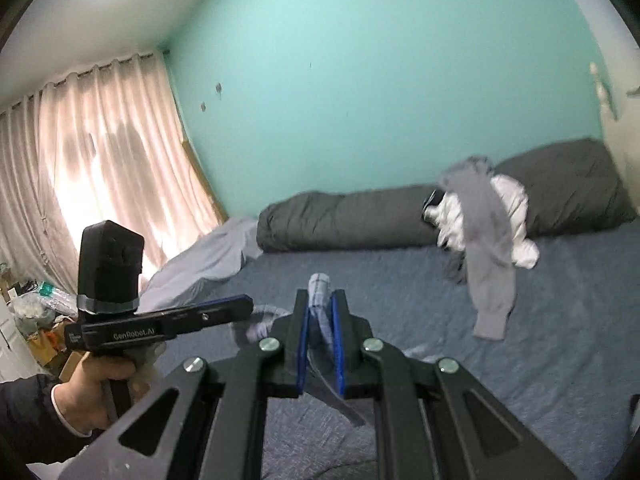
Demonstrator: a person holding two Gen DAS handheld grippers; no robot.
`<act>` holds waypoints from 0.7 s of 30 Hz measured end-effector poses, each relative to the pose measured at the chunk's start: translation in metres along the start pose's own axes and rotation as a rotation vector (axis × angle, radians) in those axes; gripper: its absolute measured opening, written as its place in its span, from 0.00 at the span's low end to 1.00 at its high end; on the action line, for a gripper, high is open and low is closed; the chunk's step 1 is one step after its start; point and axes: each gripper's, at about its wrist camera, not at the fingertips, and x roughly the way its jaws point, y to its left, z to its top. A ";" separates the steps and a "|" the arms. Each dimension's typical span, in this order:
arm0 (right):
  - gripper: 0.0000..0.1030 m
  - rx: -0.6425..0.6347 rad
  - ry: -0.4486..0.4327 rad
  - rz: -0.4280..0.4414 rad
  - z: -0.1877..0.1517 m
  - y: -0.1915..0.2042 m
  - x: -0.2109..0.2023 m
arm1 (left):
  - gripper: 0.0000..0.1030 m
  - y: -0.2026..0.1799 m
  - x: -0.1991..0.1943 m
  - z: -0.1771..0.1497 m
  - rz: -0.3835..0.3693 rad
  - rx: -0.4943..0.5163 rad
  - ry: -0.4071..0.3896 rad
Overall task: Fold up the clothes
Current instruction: 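Grasp the plaid shorts with the right gripper while the left gripper holds them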
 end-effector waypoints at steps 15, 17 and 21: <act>0.10 -0.068 0.078 -0.176 -0.019 -0.016 -0.124 | 0.11 -0.105 0.056 -0.091 -0.192 -0.032 0.163; 0.10 -0.071 0.088 -0.188 -0.025 -0.021 -0.135 | 0.12 -0.108 0.069 -0.105 -0.204 -0.044 0.183; 0.10 -0.048 0.095 -0.201 -0.036 -0.030 -0.148 | 0.38 -0.106 0.082 -0.126 -0.230 -0.095 0.188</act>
